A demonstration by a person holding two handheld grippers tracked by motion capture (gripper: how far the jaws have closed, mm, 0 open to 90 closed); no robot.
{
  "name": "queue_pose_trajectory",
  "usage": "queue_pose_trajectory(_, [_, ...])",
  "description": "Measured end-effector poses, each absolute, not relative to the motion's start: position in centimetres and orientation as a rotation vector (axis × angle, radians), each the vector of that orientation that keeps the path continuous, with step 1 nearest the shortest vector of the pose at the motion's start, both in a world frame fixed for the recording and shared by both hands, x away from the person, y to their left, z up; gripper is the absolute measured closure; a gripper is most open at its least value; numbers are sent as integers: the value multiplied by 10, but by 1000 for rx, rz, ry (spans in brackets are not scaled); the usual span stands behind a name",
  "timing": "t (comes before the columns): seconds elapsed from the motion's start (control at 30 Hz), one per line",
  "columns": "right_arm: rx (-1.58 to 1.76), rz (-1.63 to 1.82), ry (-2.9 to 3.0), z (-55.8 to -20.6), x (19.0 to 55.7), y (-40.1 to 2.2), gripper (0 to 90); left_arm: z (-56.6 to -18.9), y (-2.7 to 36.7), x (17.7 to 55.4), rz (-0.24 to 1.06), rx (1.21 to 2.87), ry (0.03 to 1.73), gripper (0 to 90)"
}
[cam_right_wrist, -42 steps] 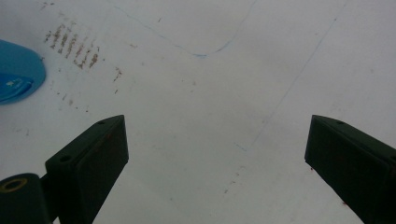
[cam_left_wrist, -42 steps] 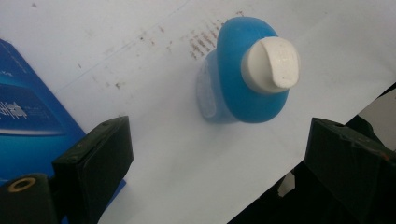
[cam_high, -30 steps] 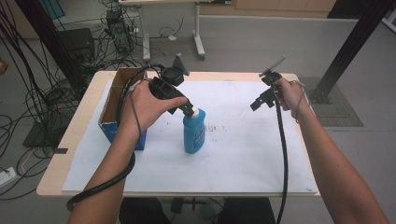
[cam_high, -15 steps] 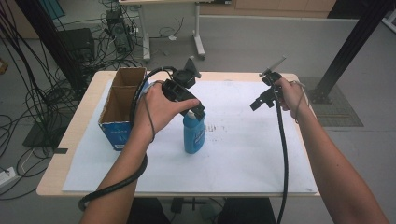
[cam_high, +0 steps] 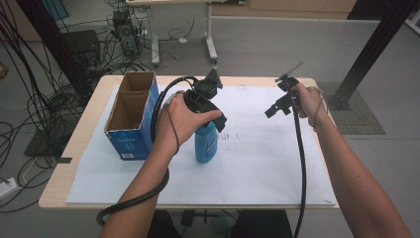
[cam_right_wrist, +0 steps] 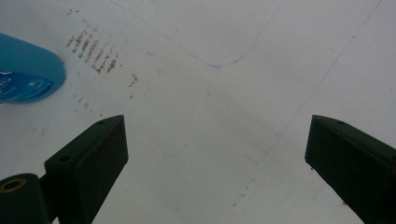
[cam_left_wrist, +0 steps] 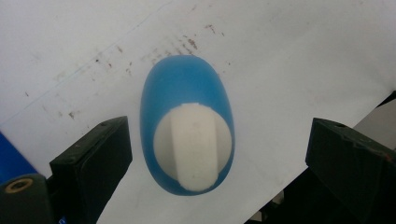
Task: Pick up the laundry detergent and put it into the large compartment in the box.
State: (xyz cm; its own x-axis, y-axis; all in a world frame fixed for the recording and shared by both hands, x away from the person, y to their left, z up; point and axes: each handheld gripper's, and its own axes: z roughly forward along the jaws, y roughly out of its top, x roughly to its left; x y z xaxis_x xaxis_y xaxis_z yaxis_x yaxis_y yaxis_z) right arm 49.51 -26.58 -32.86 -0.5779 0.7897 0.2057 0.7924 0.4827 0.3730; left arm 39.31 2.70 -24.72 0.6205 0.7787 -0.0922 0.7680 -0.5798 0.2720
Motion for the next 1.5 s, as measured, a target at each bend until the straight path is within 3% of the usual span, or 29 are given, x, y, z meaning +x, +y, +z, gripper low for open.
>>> queue_pose_trajectory(0.57, [-1422, -690, -2716, -328, 495, -265, 59, -266, 25, 398, 104, 2569, 1290, 78])
queue_pose_trajectory(1.5, [-1415, -688, -2730, -331, 495, -266, 62, -282, 26, 401, 81, 2571, 1315, 83])
